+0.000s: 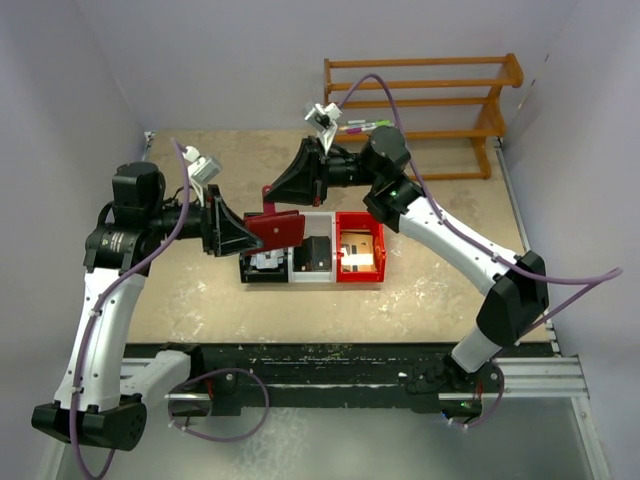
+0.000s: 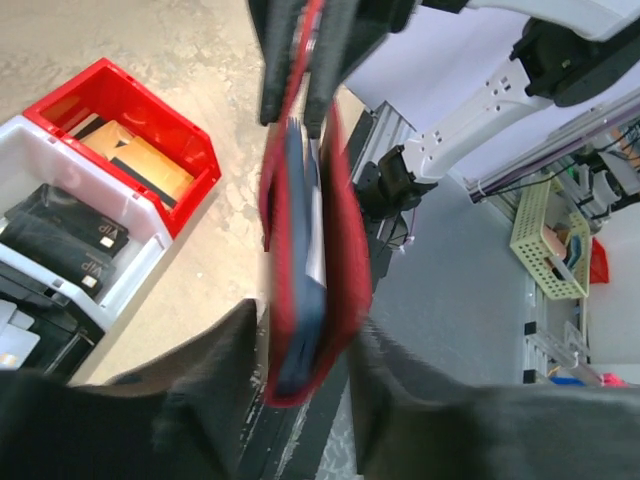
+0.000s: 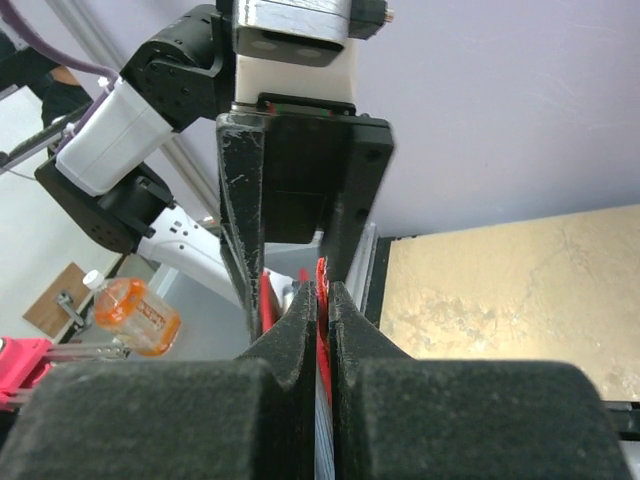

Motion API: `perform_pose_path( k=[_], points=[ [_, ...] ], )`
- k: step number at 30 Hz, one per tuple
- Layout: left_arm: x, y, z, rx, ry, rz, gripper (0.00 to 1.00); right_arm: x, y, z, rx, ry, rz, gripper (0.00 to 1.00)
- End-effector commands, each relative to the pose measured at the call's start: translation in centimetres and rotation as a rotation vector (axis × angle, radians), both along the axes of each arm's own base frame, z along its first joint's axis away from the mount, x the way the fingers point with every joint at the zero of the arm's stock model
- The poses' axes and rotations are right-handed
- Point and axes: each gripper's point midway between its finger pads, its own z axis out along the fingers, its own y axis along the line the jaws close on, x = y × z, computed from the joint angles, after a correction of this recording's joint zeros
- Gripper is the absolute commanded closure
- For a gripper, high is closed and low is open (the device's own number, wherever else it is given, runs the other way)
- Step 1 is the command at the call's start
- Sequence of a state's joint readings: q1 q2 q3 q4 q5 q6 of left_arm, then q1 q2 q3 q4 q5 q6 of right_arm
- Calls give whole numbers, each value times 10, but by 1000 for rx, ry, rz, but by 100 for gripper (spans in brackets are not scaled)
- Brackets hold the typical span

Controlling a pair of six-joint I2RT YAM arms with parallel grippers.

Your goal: Take the credit cards out of the card holder

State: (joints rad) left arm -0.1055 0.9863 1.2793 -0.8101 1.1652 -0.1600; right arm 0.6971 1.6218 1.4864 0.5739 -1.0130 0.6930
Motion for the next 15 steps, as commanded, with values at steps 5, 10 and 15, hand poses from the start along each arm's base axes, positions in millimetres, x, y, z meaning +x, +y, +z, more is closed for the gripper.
perform_pose_path(
  k=[5, 10, 15],
  points=[
    [4, 1, 1, 29, -125, -20, 30, -11, -24, 48, 113, -6, -123, 100],
    [1, 2, -3, 36, -164, -24, 28, -17, -30, 45, 96, -7, -159, 100],
    [9, 5, -9, 57, -173, 18, 28, -24, -25, 48, 94, 7, -179, 100]
  ],
)
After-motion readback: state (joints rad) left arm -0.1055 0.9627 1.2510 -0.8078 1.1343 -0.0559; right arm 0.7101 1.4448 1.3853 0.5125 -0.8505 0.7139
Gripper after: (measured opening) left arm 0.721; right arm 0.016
